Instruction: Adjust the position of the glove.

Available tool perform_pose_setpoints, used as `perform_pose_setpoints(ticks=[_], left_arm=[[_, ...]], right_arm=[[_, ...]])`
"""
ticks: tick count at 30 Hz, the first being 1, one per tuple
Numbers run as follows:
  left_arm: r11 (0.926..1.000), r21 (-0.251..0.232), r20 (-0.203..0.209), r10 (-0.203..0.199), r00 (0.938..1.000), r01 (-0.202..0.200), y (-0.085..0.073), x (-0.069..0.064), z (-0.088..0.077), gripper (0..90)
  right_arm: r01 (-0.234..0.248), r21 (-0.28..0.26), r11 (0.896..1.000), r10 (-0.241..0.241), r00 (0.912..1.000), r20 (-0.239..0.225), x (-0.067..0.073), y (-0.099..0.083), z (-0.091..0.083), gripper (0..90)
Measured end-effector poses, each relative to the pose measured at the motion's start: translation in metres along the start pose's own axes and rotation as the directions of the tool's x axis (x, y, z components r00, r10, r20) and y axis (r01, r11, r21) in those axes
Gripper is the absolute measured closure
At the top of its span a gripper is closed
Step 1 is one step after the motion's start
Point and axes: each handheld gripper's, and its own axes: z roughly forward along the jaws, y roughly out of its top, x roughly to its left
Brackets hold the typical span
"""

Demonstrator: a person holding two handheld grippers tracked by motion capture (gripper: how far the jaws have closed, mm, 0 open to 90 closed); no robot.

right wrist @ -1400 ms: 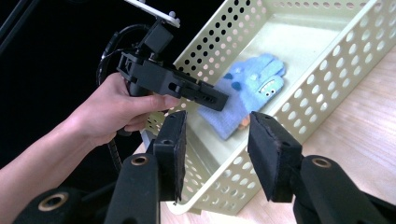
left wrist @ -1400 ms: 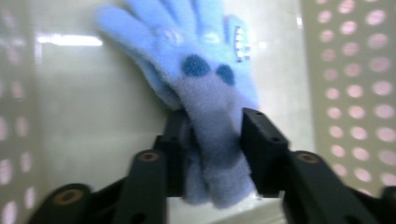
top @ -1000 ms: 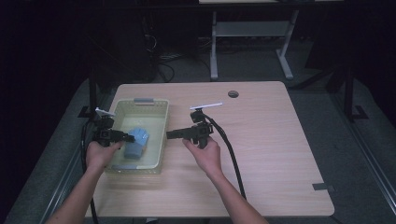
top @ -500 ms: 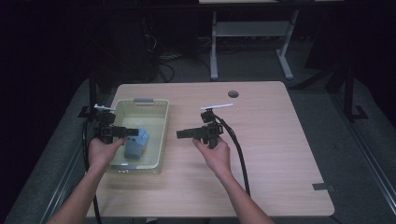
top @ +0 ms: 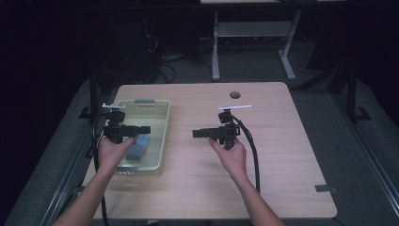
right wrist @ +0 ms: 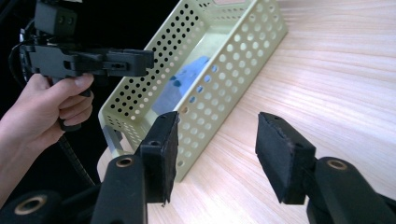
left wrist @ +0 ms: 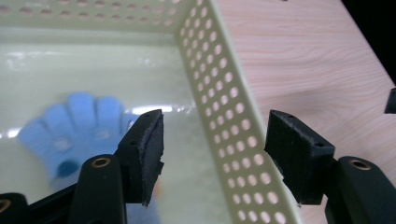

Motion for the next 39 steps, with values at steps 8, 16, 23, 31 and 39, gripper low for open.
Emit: perform_pose_setpoints(ticks=[8, 16, 23, 31, 39], left_arm=[[0.9996, -0.014, 0.022, 0.025, 0.9994, -0.025, 0.0, -0.014, 0.005, 35.5], [0.9984, -0.031, 0.057, 0.049, 0.9972, -0.047, 0.001, -0.032, 0.008, 33.9], [0.9964, -0.03, 0.078, 0.081, 0.9937, -0.079, 0.001, -0.047, 0.015, 32.5], [0.9949, -0.02, 0.11, 0.101, 0.9888, -0.099, 0.001, -0.058, 0.024, 30.6], [0.9918, -0.024, 0.146, 0.127, 0.9811, -0.125, -0.002, -0.069, 0.03, 28.7]], right_arm=[[-0.018, -0.014, 1.0, 0.018, 0.9997, 0.018, -0.012, -0.004, -0.016, 46.5], [-0.031, -0.03, 0.999, 0.032, 0.9987, 0.041, -0.02, -0.007, -0.032, 46.3], [-0.034, -0.043, 0.998, 0.036, 0.998, 0.051, -0.025, -0.008, -0.042, 45.3], [-0.052, -0.062, 0.997, 0.056, 0.9964, 0.064, -0.034, -0.01, -0.055, 42.3], [-0.059, -0.073, 0.996, 0.065, 0.9949, 0.077, -0.041, -0.011, -0.064, 41.8]])
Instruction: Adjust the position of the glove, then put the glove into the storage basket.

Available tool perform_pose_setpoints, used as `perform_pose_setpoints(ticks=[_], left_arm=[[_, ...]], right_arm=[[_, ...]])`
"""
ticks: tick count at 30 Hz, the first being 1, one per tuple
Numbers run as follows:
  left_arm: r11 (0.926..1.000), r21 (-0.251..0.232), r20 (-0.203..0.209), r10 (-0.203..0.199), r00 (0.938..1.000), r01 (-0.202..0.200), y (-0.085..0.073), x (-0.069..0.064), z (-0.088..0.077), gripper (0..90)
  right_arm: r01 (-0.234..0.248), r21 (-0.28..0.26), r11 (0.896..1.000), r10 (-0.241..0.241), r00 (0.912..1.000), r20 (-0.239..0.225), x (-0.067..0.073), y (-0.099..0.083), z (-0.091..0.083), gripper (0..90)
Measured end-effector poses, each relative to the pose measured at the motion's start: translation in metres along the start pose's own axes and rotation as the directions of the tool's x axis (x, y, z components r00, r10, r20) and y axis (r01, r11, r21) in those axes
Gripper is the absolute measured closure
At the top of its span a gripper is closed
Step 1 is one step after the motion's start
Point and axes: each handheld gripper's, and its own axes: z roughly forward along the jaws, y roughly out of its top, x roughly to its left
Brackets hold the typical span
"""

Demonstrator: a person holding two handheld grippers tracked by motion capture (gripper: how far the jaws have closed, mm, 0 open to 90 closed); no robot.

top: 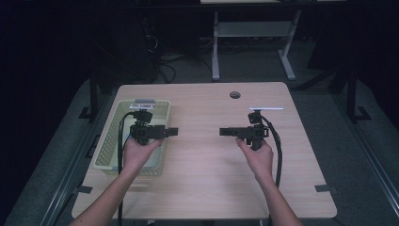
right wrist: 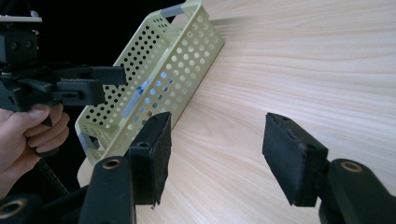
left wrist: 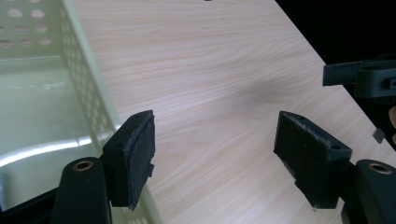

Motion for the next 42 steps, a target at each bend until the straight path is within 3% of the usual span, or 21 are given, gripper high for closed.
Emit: perform_pose_setpoints(ticks=[6, 21, 42], left_arm=[[0.9996, -0.022, 0.019, 0.02, 0.9996, -0.019, 0.0, -0.01, 0.003, 28.5], [0.9988, -0.009, 0.059, 0.049, 0.9971, -0.048, -0.003, -0.029, 0.019, 26.8], [0.9948, -0.009, 0.097, 0.102, 0.9901, -0.101, -0.01, -0.062, 0.043, 25.4]], right_arm=[[-0.016, -0.014, 1.0, 0.016, 0.9999, 0.007, -0.01, -0.007, -0.008, 41.9], [-0.041, -0.024, 0.999, 0.042, 0.9984, 0.038, -0.029, -0.015, -0.028, 41.4], [-0.06, -0.035, 0.998, 0.062, 0.9962, 0.061, -0.044, -0.029, -0.046, 40.4]])
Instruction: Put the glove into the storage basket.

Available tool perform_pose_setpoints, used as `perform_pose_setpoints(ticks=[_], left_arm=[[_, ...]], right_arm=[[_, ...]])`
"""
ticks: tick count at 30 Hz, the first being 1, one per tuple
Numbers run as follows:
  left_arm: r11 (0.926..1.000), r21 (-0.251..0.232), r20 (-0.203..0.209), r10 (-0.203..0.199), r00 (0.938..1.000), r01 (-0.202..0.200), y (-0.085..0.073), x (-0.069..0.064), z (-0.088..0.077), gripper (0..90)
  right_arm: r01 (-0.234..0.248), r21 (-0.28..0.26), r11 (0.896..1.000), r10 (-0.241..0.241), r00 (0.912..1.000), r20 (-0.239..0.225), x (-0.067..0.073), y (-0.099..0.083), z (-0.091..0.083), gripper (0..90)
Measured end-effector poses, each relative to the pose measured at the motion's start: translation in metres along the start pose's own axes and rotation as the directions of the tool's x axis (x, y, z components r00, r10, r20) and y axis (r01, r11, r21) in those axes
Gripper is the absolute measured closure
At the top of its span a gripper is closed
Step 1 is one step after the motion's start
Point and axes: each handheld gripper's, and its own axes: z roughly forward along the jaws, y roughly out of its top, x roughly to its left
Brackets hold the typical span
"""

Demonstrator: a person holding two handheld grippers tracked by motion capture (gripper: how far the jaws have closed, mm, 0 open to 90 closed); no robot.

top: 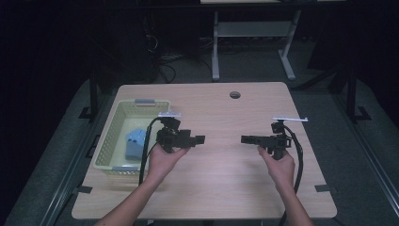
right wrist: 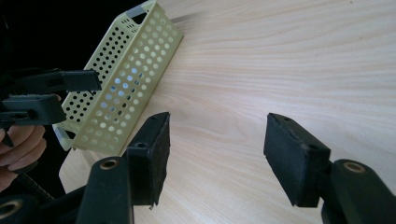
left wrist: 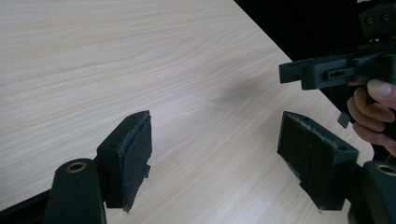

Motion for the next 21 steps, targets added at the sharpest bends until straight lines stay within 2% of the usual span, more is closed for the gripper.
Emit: perform_pose_setpoints(ticks=[5, 16, 18, 21], left_arm=[[0.9999, -0.003, 0.003, 0.013, 0.9999, -0.013, -0.002, -0.004, 0.006, 25.3], [0.9998, 0.011, 0.022, 0.018, 0.9996, -0.019, -0.012, -0.01, 0.02, 25.1], [0.9998, 0.015, 0.03, 0.01, 0.9995, -0.01, -0.014, -0.01, 0.022, 25.1], [0.9996, 0.017, 0.033, 0.021, 0.9992, -0.021, -0.015, -0.011, 0.024, 25.1]], right_arm=[[-0.004, 0.001, 1.0, 0.004, 1.0, 0.006, -0.005, -0.004, -0.003, 40.1], [-0.03, 0.012, 0.999, 0.03, 0.9994, 0.02, -0.018, -0.015, -0.007, 39.6], [-0.034, 0.011, 0.999, 0.034, 0.9992, 0.024, -0.019, -0.016, -0.009, 39.7], [-0.035, 0.007, 0.999, 0.034, 0.999, 0.027, -0.023, -0.018, -0.012, 39.6]])
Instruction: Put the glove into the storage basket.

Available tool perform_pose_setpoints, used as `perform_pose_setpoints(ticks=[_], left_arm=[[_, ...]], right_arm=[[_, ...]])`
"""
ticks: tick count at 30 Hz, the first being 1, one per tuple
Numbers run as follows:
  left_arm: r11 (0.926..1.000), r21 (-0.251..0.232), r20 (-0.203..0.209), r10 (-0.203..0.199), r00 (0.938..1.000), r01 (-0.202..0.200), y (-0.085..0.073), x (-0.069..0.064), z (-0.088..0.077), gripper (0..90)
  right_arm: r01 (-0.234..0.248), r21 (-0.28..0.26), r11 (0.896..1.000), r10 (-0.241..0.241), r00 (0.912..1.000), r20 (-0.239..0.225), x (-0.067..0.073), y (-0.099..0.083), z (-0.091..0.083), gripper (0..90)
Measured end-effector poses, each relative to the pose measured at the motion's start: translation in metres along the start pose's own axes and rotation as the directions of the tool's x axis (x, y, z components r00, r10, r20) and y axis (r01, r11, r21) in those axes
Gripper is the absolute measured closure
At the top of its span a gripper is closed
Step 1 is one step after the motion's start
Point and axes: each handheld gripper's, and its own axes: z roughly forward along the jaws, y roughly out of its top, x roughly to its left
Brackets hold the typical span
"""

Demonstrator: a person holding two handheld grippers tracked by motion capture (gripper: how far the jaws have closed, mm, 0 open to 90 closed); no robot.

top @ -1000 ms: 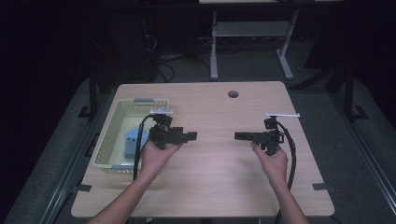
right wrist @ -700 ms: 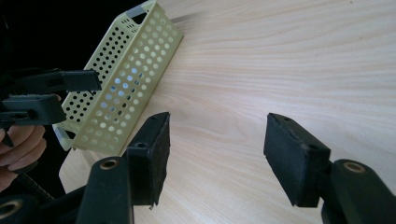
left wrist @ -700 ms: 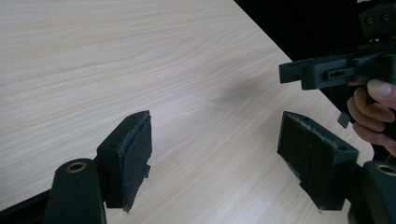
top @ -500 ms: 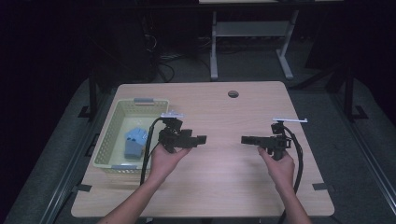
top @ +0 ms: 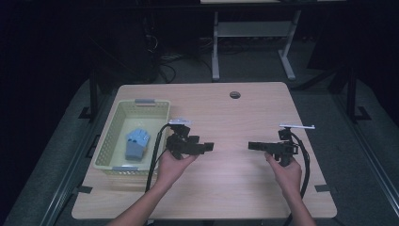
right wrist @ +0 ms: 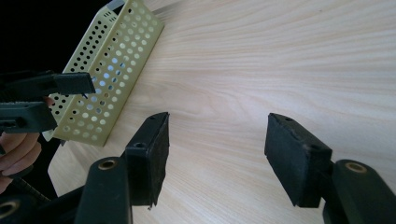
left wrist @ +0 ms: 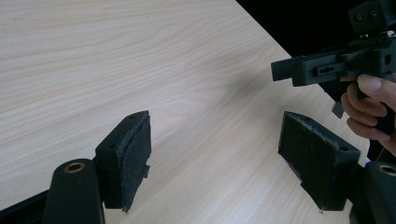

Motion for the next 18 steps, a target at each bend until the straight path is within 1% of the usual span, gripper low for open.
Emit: perform_pose_setpoints(ticks=[1, 3, 4, 6, 9, 12, 14, 16, 18], left_arm=[[1.0, 0.0, 0.003, -0.004, 1.0, 0.004, -0.001, 0.0, 0.001, 25.1], [1.0, -0.001, 0.003, 0.003, 1.0, -0.003, -0.002, -0.001, 0.002, 25.1], [1.0, -0.002, 0.004, -0.002, 1.0, 0.002, -0.003, -0.001, 0.003, 25.1], [1.0, 0.001, 0.009, -0.01, 0.9999, 0.01, -0.005, -0.001, 0.006, 25.1], [0.9999, 0.0, 0.012, -0.011, 0.9999, 0.011, -0.008, -0.002, 0.008, 25.1], [1.0, 0.002, 0.015, -0.005, 0.9999, 0.005, -0.011, -0.002, 0.01, 25.1], [1.0, 0.003, 0.015, 0.0, 0.9999, 0.0, -0.013, -0.002, 0.011, 25.1], [0.9999, 0.007, 0.029, -0.013, 0.9995, 0.013, -0.016, -0.003, 0.013, 25.1], [0.9999, 0.009, 0.032, -0.012, 0.9994, 0.012, -0.018, -0.003, 0.014, 25.0]], right_arm=[[-0.003, -0.002, 1.0, 0.003, 1.0, 0.0, -0.001, -0.001, -0.001, 39.7], [-0.009, -0.003, 1.0, 0.009, 1.0, 0.004, -0.003, -0.002, -0.003, 39.6], [-0.004, -0.002, 1.0, 0.004, 1.0, 0.006, -0.004, -0.003, -0.004, 39.5], [-0.012, -0.004, 1.0, 0.012, 0.9999, 0.009, -0.006, -0.004, -0.005, 39.4], [-0.018, -0.006, 1.0, 0.018, 0.9997, 0.016, -0.009, -0.005, -0.008, 39.4], [-0.02, 0.0, 1.0, 0.02, 0.9995, 0.024, -0.013, -0.007, -0.01, 38.9], [-0.024, -0.007, 1.0, 0.025, 0.9994, 0.026, -0.017, -0.01, -0.012, 38.8], [-0.03, -0.004, 1.0, 0.03, 0.9991, 0.028, -0.02, -0.012, -0.014, 38.6], [-0.035, -0.009, 0.999, 0.035, 0.9989, 0.033, -0.023, -0.014, -0.016, 38.4]])
